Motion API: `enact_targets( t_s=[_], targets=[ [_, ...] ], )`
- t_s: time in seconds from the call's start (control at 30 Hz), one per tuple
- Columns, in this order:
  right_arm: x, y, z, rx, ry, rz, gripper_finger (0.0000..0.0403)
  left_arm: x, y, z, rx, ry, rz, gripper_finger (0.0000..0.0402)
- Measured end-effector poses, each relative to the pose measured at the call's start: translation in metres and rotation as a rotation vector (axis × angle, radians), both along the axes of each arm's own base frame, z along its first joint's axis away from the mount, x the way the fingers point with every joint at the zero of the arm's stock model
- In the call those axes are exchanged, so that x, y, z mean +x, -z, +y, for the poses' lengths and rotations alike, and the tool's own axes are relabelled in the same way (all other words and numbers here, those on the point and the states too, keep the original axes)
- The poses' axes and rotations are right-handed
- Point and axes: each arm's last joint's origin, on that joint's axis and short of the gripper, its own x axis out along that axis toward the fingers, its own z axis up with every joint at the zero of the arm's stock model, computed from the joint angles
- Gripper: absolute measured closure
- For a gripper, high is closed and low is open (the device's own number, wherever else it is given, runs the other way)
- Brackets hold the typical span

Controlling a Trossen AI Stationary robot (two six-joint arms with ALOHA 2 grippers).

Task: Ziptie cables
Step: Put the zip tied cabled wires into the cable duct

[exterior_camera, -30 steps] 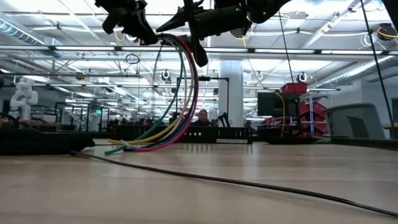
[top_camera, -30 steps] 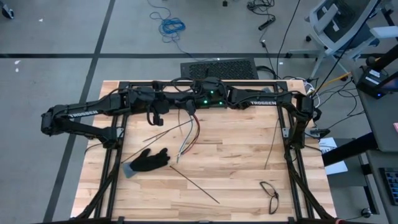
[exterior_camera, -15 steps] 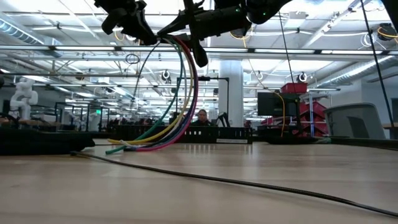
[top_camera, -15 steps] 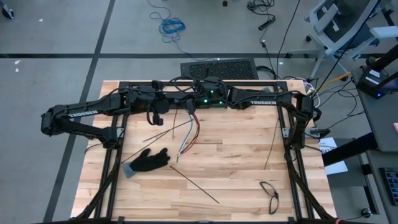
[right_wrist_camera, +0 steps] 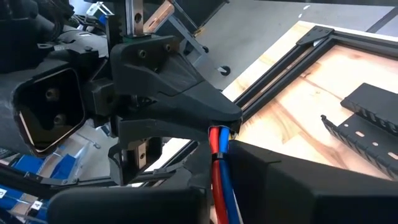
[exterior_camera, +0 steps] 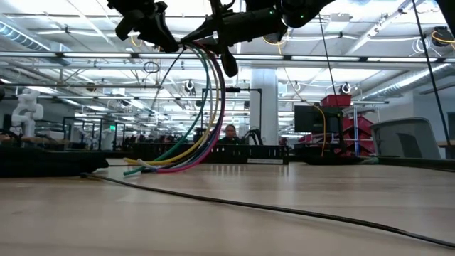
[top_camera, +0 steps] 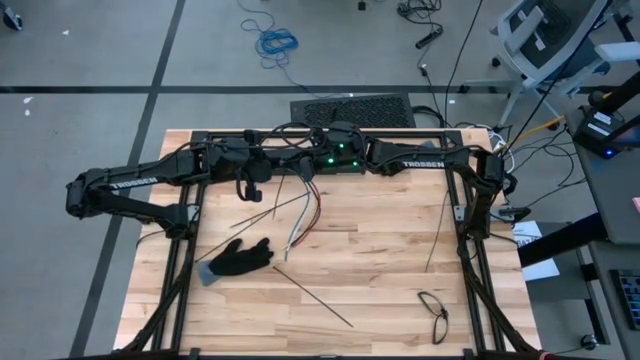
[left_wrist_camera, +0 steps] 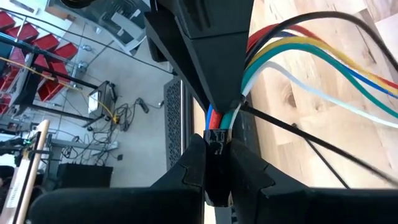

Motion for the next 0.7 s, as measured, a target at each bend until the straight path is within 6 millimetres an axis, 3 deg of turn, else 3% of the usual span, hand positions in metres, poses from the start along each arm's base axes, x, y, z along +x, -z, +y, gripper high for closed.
enact_targets(
  t_s=[0.27,0.5,0.7],
  targets=[
    [-0.0001,0.0003,0.0001,-0.006,-0.006,0.003,0.0329,0.0003,-0.0005,0.0004,0.008,0.0,-0.003,0.036],
    [-0.0002,-0.0005,-0.0002,-0.027,0.002,-0.001,0.0383,-0.0002,-0.0033,0.0079,0.06,-0.025,-0.013,0.036],
    [-0.0002,-0.0003,0.0005,-0.02,-0.002,0.002,0.0384,-0.0005,-0.003,0.0084,0.059,-0.026,-0.01,0.036]
  ],
)
